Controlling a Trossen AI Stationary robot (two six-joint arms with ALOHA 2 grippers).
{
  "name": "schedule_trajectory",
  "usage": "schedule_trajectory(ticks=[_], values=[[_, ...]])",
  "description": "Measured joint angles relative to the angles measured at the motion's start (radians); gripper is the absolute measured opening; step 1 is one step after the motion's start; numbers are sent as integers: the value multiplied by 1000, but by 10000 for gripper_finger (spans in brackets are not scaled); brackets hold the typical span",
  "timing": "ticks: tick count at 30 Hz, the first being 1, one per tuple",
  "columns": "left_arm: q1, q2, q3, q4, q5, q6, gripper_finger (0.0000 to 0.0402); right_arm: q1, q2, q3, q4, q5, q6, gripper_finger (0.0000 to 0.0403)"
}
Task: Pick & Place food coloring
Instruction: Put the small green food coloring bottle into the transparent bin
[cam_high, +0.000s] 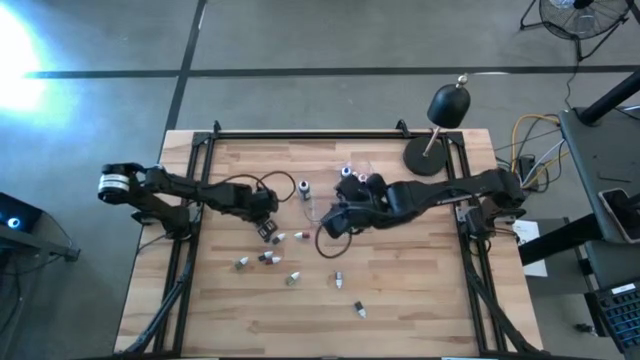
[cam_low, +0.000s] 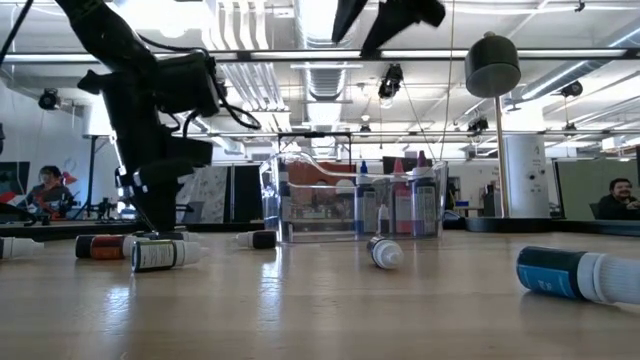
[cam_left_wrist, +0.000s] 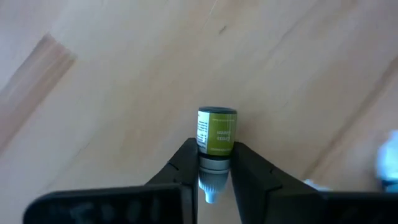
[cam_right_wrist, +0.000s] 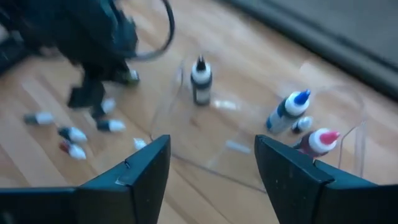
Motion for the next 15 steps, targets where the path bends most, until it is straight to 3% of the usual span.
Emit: schedule_trajectory(ticks=[4, 8, 11, 15], values=[[-2, -53, 12, -5, 29, -31, 37, 57, -33, 29, 1, 158, 34, 219], [-38, -186, 56, -4, 50, -87, 37, 116, -63, 58, -13, 325, 53, 219], [-106, -307, 79, 64, 15, -91, 36, 144, -82, 71, -19, 363, 60, 219], [-172, -396, 80, 290, -21, -69, 36, 147, -94, 68, -43, 364, 91, 219]])
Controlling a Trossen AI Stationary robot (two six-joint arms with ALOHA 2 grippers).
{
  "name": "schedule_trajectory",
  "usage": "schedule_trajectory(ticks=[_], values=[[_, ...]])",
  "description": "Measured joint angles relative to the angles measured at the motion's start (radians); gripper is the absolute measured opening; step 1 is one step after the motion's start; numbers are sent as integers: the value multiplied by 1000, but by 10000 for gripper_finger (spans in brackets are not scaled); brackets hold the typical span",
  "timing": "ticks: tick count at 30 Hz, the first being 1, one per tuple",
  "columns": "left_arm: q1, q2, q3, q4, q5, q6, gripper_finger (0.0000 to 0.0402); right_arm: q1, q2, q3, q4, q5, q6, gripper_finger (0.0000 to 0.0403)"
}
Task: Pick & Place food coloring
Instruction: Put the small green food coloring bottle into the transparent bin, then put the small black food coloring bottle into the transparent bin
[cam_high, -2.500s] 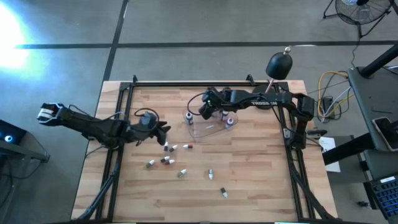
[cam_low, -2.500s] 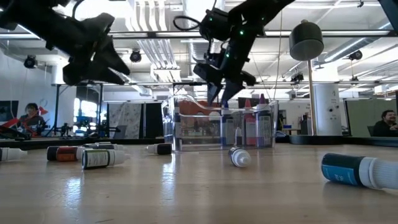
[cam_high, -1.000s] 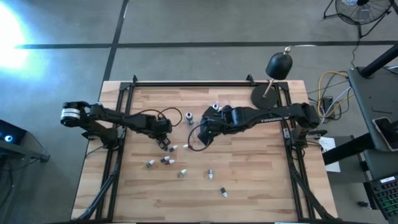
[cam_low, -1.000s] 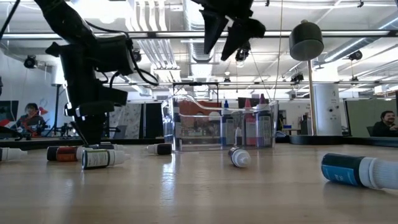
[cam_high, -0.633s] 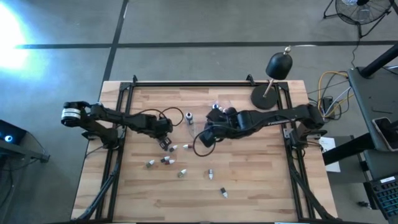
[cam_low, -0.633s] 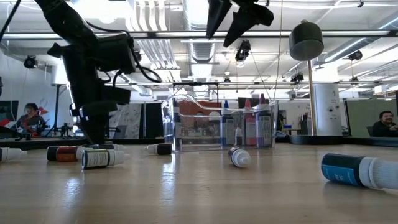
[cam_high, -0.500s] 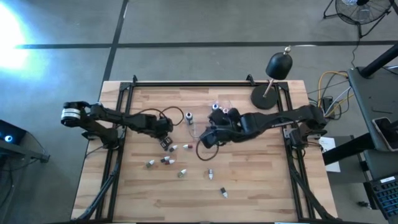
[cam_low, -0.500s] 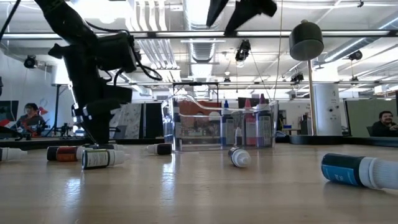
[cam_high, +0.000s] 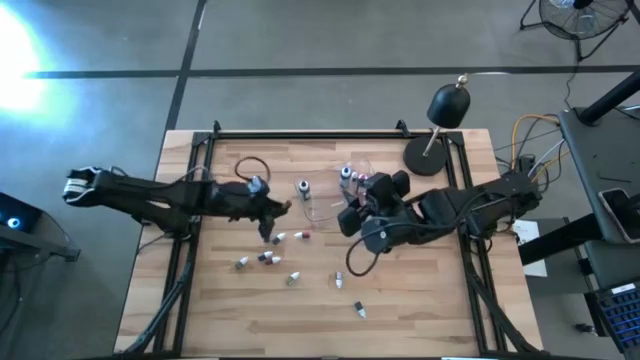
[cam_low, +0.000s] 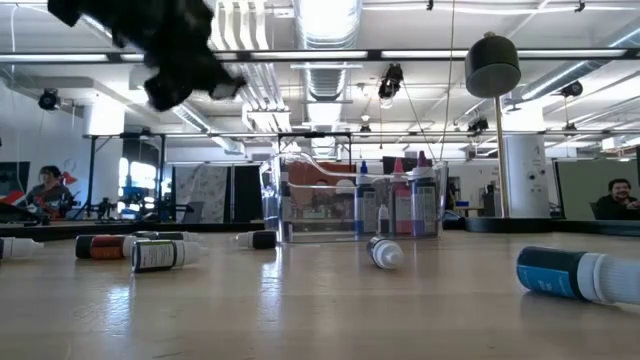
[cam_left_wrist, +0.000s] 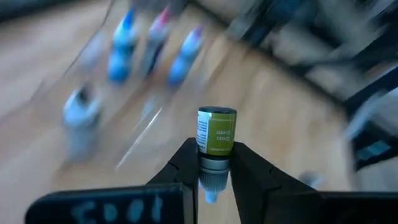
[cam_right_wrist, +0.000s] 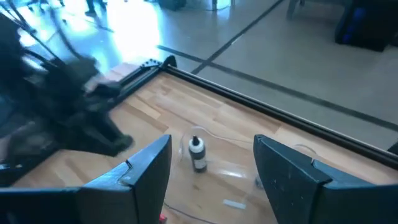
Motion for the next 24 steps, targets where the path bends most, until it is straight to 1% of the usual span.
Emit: schedule_trajectory(ticks=[2, 4, 6, 7, 9, 12, 14, 16, 18, 19, 22, 24], values=[[2, 8, 0, 115, 4, 30, 37, 0, 1, -1, -17, 0, 12, 219], [14, 52, 0, 239, 4, 59, 46, 0, 6, -1, -26, 0, 17, 219], [29, 113, 18, 315, 5, 72, 64, 0, 8, -1, -28, -1, 16, 219], [34, 146, 35, 327, 5, 81, 77, 0, 8, -2, -28, -2, 16, 219], [46, 214, 91, 303, 5, 121, 107, 0, 8, -2, -28, -5, 16, 219], [65, 301, 192, 184, -10, 172, 153, 0, 8, -2, -30, -6, 16, 219], [78, 348, 267, 75, -35, 212, 178, 2, 8, -2, -35, -16, 17, 219], [86, 380, 338, -34, -93, 249, 195, 2, 8, -2, -56, -41, 29, 219], [88, 395, 397, -133, -131, 299, 204, 2, 10, -2, -90, -101, 47, 219], [87, 395, 421, -177, -132, 329, 206, 2, 12, -2, -113, -151, 52, 219], [53, 376, 461, -280, -97, 411, 208, -3, 27, -20, -185, -357, 54, 219], [27, 349, 461, -335, -91, 418, 208, -2, 40, -56, -213, -488, 53, 219]])
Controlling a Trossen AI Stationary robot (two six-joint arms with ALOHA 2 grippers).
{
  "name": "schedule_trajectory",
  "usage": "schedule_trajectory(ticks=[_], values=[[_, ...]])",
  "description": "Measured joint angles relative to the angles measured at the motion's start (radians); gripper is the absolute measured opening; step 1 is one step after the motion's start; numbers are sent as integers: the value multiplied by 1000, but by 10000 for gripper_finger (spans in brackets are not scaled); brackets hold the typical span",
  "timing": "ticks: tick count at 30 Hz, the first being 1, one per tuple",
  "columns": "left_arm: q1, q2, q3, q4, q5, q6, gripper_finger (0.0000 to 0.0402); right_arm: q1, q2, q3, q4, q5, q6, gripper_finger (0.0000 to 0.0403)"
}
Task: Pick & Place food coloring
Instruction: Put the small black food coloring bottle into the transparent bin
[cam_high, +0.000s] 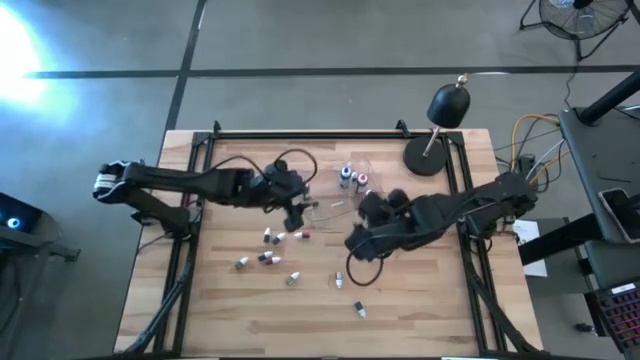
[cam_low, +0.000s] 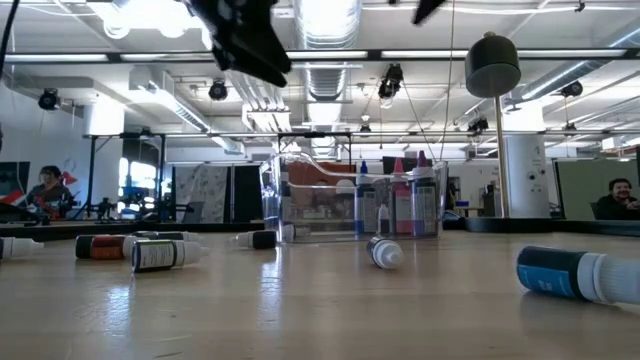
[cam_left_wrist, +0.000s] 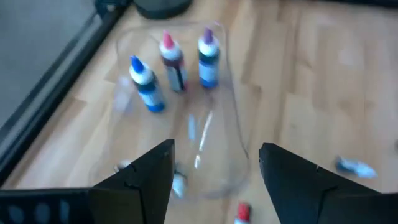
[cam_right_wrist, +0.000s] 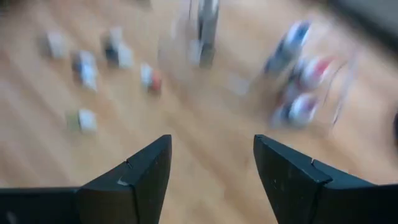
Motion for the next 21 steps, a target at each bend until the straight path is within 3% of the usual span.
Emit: schedule_trajectory(ticks=[6, 10, 13, 21], values=[[-60, -77, -38, -126, -10, -131, 209, 0, 24, -178, 115, -372, 21, 219], [-106, -142, -99, -112, -26, -224, 209, 29, 43, -326, 346, -525, 79, 219], [-136, -189, -149, -94, -35, -288, 209, 54, 58, -402, 503, -592, 184, 219], [-201, -283, -271, -54, -74, -414, 209, 132, 158, -418, 589, -650, 375, 219]])
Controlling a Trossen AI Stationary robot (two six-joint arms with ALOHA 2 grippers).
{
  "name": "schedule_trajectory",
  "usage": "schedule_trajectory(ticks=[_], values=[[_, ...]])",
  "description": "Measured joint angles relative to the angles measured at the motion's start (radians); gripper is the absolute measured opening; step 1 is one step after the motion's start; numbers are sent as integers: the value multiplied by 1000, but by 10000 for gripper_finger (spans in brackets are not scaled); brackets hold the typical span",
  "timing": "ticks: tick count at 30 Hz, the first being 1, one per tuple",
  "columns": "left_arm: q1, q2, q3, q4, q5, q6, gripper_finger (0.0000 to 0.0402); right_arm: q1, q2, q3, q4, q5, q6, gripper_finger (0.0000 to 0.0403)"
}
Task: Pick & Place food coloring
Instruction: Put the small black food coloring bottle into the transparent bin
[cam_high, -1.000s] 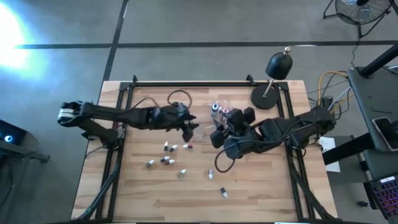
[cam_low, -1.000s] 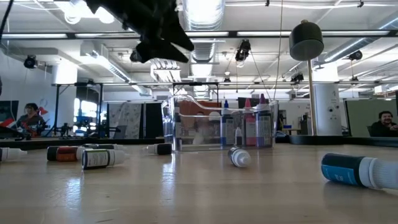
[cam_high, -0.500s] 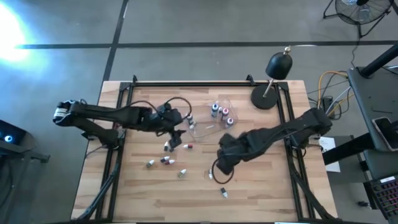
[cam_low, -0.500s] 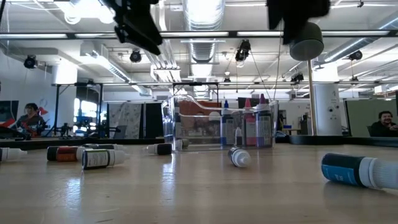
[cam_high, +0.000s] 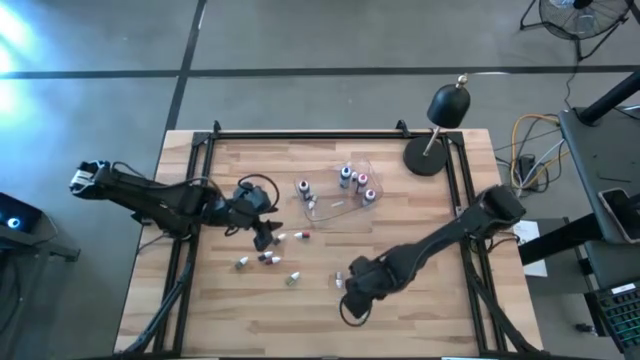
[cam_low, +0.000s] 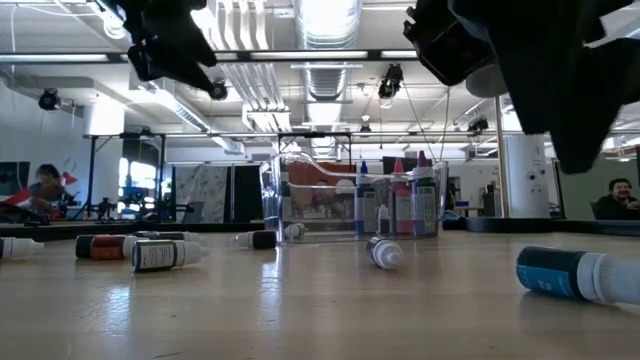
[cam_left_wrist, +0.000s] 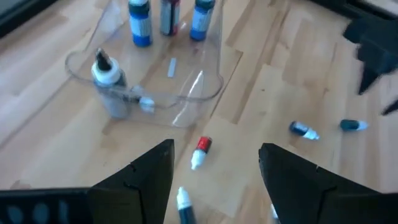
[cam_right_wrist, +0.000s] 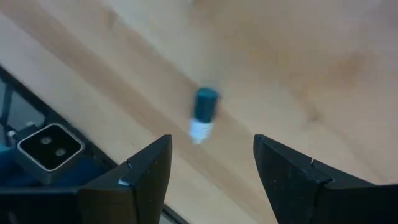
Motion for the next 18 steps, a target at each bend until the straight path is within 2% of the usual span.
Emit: schedule_trajectory(ticks=[11, 18], values=[[-16, -45, -62, 30, -1, -25, 209, 43, 215, 185, -33, -3, 86, 219], [-16, -46, -69, 32, -1, 13, 209, 42, 365, 378, -358, 13, 133, 205]])
